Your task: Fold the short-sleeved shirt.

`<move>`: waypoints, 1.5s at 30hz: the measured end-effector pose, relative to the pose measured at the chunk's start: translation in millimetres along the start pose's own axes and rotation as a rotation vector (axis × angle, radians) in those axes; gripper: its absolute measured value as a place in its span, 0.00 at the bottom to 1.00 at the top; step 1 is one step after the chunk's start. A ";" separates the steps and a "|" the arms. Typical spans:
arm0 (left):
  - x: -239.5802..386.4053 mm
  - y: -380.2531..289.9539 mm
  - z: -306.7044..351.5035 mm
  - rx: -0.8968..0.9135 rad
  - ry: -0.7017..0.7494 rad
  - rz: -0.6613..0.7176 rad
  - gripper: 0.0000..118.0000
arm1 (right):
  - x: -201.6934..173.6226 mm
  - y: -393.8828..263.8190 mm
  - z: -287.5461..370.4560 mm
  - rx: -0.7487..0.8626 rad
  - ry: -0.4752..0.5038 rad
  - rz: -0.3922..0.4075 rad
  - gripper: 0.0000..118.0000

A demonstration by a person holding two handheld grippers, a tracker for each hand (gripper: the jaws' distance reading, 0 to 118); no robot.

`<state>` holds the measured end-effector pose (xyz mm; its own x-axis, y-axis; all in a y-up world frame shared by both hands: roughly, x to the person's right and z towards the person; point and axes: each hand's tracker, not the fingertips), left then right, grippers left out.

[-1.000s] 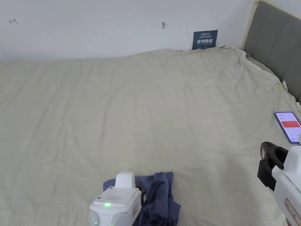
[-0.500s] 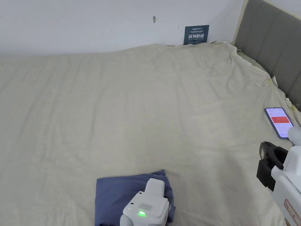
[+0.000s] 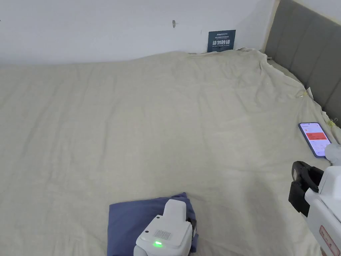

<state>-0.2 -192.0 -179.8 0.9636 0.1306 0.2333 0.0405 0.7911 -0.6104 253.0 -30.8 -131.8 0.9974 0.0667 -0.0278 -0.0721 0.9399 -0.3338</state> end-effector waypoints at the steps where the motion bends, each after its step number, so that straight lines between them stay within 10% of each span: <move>1: -1.0 9.3 9.5 0.030 0.006 -0.004 0.00 | -1.1 1.6 0.6 0.004 0.002 0.002 0.00; 18: -97.1 129.0 153.4 0.452 0.211 -0.021 0.00 | -48.0 52.1 1.2 0.195 0.105 0.038 0.00; 45: -177.8 91.3 229.6 0.560 0.476 0.053 0.00 | -127.6 41.8 -17.4 0.250 0.216 0.008 0.00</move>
<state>-228.5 -5.8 -103.2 0.9760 0.0047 -0.2179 -0.0279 0.9942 -0.1037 122.6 -5.8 -158.6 0.9711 0.0268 -0.2371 -0.0499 0.9945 -0.0921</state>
